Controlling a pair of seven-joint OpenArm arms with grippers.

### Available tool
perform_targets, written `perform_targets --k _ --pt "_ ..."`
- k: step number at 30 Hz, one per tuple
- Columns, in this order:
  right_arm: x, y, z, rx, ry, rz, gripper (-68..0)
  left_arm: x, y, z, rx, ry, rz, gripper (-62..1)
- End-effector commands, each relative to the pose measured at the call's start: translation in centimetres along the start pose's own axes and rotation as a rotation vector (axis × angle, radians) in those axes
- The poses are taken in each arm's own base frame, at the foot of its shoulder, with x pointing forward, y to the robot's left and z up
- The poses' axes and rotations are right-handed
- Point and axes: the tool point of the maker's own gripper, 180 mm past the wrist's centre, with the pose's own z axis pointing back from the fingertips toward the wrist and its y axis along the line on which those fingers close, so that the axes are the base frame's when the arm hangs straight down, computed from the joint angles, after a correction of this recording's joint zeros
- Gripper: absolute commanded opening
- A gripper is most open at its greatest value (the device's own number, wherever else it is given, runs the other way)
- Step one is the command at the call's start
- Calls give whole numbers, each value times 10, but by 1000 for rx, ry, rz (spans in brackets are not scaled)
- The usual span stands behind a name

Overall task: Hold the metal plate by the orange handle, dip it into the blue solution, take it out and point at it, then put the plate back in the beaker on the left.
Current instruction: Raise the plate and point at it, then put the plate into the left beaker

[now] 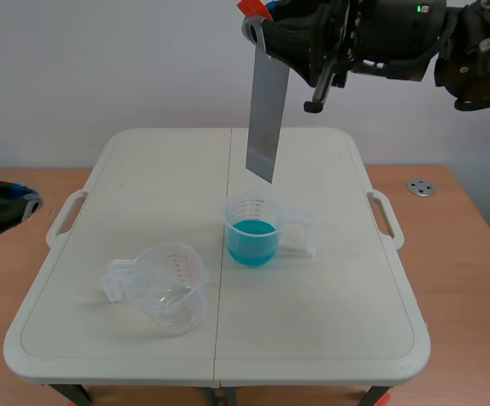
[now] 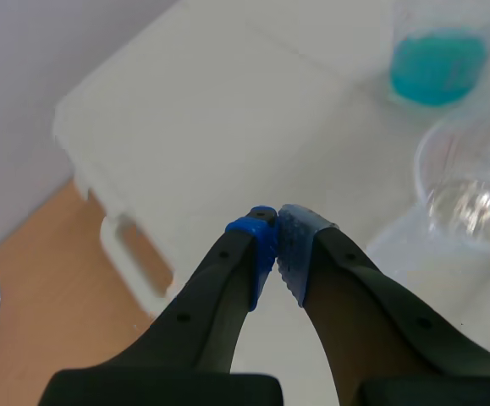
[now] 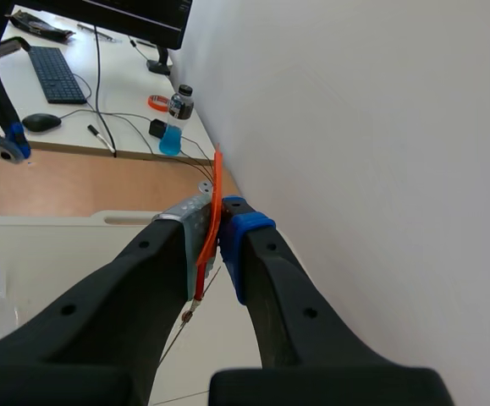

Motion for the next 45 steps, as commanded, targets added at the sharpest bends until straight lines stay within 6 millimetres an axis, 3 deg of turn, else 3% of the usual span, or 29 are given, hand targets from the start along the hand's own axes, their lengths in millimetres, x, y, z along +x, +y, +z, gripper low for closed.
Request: perform_targets --k 1,6,11,17,21,27,37,45 --pt "23 -3 -5 13 -63 28 -662 -8 9 10 46 19 9 -564" --pt "31 0 -7 25 -81 39 -662 -57 27 52 190 172 9 -564" --pt "38 4 -10 39 -99 52 -662 -112 20 97 265 347 27 -564" --pt "49 12 -14 65 -125 69 -662 -173 -25 150 236 548 73 -564" --pt "53 23 -19 99 -136 70 -662 -196 -60 179 205 626 109 -564" --pt "54 45 -27 163 -144 62 -662 -215 -120 201 181 689 256 -564" --pt "51 85 -40 271 -162 15 -662 -219 -240 206 55 752 438 -564" --pt "49 113 -52 341 -177 -23 -662 -219 -291 204 18 777 546 -564"
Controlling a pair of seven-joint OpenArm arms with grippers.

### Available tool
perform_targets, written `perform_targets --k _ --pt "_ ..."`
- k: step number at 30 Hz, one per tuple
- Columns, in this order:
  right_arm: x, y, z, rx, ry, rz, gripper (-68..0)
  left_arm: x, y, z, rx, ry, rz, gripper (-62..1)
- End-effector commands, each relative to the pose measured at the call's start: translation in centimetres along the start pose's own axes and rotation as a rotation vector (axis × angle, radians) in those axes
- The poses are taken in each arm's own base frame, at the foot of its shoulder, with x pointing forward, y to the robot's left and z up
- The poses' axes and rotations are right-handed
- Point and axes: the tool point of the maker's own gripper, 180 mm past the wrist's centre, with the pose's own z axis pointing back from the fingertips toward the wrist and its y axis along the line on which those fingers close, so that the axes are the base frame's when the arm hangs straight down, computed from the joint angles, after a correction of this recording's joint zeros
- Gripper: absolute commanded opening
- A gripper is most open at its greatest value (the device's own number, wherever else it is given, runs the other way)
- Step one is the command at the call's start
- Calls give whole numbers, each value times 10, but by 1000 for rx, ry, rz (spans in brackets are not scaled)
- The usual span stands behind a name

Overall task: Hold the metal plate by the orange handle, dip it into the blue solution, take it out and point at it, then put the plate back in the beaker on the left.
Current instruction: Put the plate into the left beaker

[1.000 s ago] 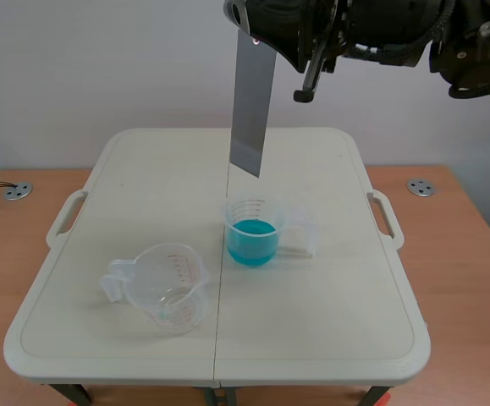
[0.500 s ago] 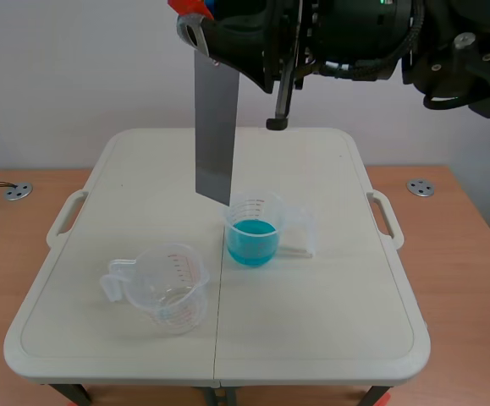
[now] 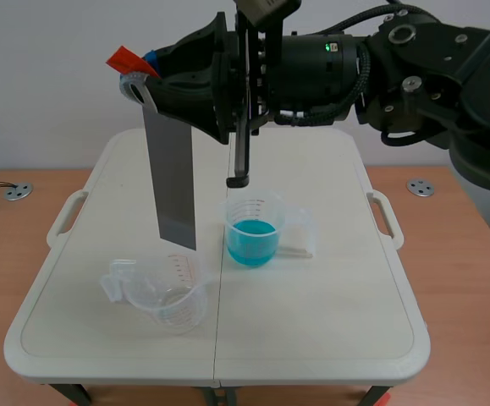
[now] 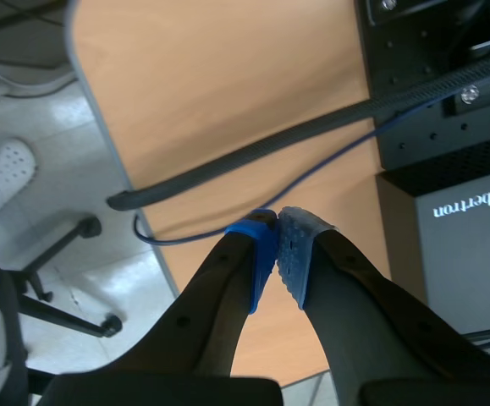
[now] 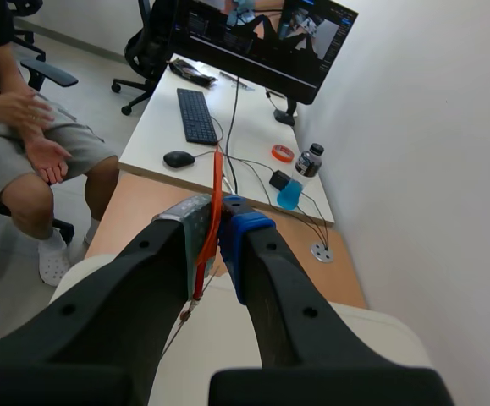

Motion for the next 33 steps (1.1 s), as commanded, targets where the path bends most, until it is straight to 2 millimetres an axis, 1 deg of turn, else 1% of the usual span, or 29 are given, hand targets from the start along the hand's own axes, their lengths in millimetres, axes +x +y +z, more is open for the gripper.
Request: perform_targets --k 1,8,10,13,22,28,33 --pt "17 -2 -8 17 -53 17 -662 0 0 -3 1 -1 3 -564" --pt "15 16 -28 62 -70 -4 -662 -15 -8 -14 -17 41 5 -564" --pt "16 20 -32 74 -77 -10 -662 -20 -9 -14 -22 64 4 -564" --pt "17 24 -37 84 -83 -10 -662 -21 -10 -14 -23 67 4 -564" --pt "19 17 -47 45 -97 10 -662 -21 -10 -14 -23 67 4 -564" --pt "11 14 -52 36 -79 -10 -662 -21 -10 -14 -23 67 4 -564" --pt "2 11 -50 23 -62 -25 -662 -21 -9 -14 -23 67 4 -564"
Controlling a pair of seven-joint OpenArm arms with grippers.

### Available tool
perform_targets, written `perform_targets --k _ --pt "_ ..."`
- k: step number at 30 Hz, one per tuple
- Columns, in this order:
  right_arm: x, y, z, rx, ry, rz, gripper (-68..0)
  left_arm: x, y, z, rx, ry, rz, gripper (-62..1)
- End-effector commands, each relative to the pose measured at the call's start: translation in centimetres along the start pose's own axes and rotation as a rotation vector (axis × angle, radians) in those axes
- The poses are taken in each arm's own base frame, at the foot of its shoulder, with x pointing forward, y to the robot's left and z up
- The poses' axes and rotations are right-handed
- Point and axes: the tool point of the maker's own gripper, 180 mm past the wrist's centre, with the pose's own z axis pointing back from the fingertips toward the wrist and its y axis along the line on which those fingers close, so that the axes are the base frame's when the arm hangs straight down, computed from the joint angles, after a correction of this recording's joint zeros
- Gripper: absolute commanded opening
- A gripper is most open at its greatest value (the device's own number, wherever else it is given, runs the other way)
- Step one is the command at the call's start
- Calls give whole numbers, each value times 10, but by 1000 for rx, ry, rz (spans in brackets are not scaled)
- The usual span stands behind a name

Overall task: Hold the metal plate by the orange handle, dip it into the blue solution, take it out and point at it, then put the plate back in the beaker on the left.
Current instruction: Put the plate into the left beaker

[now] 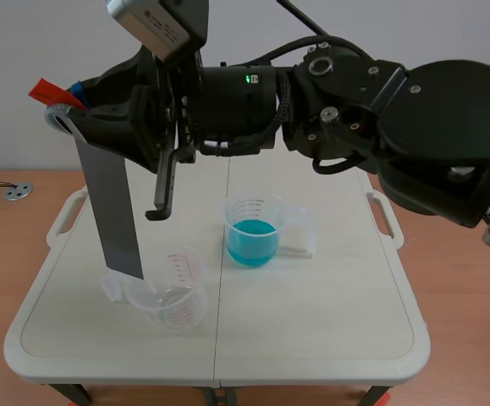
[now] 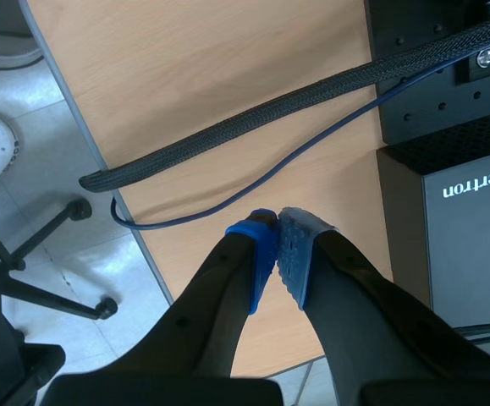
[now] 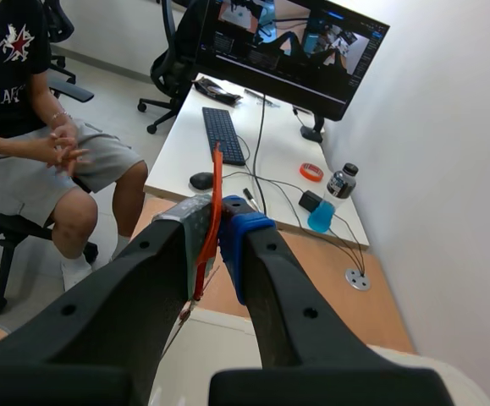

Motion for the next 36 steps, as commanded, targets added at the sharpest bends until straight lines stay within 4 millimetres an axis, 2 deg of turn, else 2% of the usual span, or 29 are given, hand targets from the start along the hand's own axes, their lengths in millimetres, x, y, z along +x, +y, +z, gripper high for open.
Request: perform_targets --k 1,28,36 --pt "12 -8 -2 -2 -30 20 -662 -1 -4 3 -7 0 4 -564" --pt "-16 -6 3 -20 64 -22 -662 -2 -4 3 -7 4 4 -564" --pt "-24 1 4 -22 74 -52 -662 -2 -4 3 -7 4 4 -564"
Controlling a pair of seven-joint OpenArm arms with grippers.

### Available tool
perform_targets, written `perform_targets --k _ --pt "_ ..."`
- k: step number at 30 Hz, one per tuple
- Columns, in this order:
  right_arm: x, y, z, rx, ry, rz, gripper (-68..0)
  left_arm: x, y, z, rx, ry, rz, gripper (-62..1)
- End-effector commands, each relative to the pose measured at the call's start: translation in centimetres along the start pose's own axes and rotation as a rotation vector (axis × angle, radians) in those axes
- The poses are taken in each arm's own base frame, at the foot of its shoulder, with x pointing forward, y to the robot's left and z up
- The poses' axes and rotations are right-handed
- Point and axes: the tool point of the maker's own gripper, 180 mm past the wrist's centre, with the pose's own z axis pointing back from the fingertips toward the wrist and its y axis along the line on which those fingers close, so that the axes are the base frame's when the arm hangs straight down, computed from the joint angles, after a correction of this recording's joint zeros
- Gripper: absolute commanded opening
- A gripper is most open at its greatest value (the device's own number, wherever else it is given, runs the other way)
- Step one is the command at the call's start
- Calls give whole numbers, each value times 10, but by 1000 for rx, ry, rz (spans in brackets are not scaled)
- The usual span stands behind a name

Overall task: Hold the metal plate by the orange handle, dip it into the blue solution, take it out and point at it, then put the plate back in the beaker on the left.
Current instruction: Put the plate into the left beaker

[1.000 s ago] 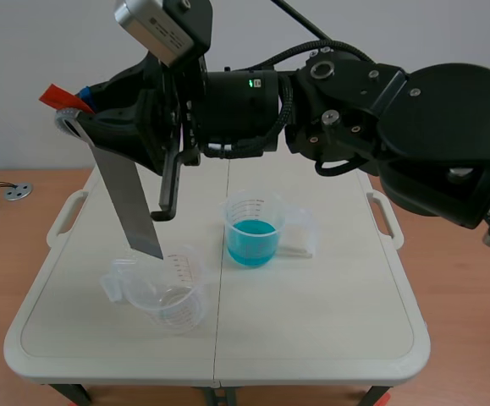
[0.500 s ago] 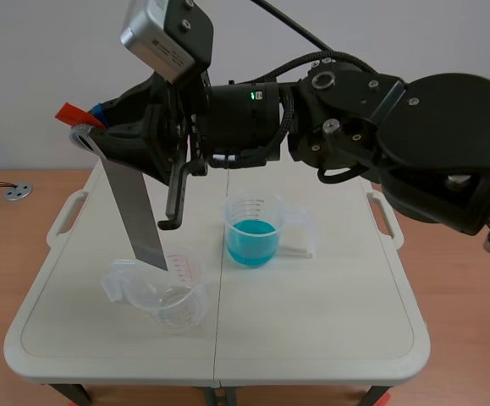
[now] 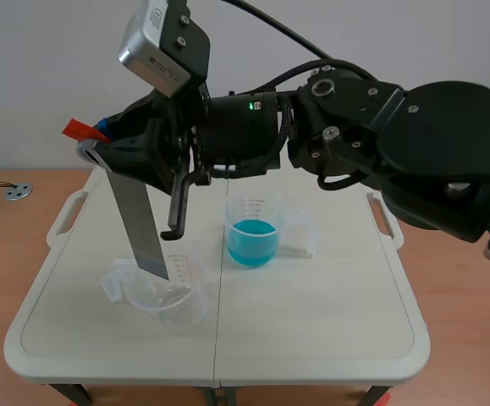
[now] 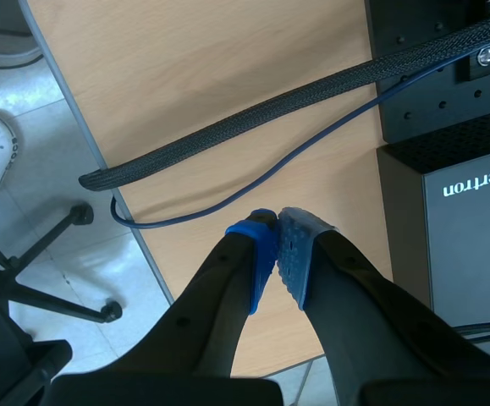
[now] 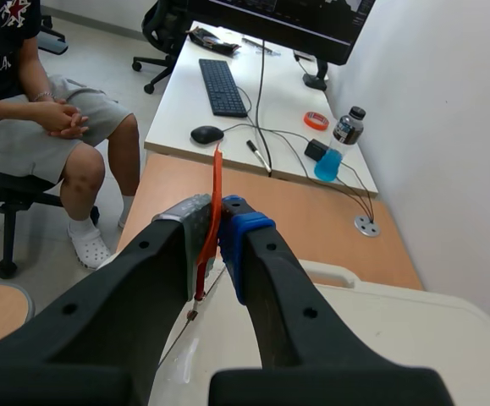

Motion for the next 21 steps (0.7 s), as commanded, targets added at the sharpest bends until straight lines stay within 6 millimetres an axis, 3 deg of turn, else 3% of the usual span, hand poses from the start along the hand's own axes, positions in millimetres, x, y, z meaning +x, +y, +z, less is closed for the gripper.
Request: perform_targets --k 1,21 --pt "8 -2 -2 -3 -32 -3 -662 -2 -4 3 -7 2 5 -564" --pt "-9 -7 -5 -26 -7 -49 -662 -2 -3 3 -2 1 3 -564"
